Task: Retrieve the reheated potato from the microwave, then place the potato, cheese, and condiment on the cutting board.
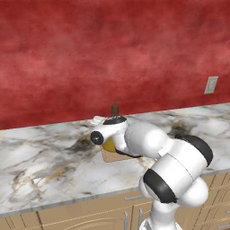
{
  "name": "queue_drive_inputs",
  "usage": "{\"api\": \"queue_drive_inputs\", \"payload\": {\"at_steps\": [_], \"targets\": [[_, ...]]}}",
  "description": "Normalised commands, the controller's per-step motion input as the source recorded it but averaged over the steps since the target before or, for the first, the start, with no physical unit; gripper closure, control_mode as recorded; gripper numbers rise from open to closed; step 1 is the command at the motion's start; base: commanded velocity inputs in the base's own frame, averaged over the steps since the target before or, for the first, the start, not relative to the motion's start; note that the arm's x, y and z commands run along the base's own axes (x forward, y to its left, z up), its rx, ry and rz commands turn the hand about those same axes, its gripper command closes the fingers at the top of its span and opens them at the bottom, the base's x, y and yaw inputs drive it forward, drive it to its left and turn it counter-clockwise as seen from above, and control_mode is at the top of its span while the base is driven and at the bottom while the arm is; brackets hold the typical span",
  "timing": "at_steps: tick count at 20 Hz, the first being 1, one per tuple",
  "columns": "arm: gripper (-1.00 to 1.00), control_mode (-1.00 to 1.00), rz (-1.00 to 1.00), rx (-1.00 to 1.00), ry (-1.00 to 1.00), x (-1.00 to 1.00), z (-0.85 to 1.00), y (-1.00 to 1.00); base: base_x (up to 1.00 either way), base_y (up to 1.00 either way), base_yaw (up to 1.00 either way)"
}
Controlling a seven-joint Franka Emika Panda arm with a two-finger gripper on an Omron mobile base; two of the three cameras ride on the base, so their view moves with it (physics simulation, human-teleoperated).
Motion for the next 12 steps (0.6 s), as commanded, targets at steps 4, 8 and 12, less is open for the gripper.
{"api": "queue_drive_inputs", "payload": {"at_steps": [4, 8, 12], "targets": [[-1.00, -1.00, 0.00, -0.04, -0.02, -0.14, -0.22, 0.11, 0.00, 0.00, 0.00], [-1.00, -1.00, 0.00, 0.00, 0.00, -0.08, -0.14, 0.12, 0.00, 0.00, 0.00], [-1.00, -1.00, 0.00, 0.00, 0.00, -0.08, -0.06, 0.11, 0.00, 0.00, 0.00]]}}
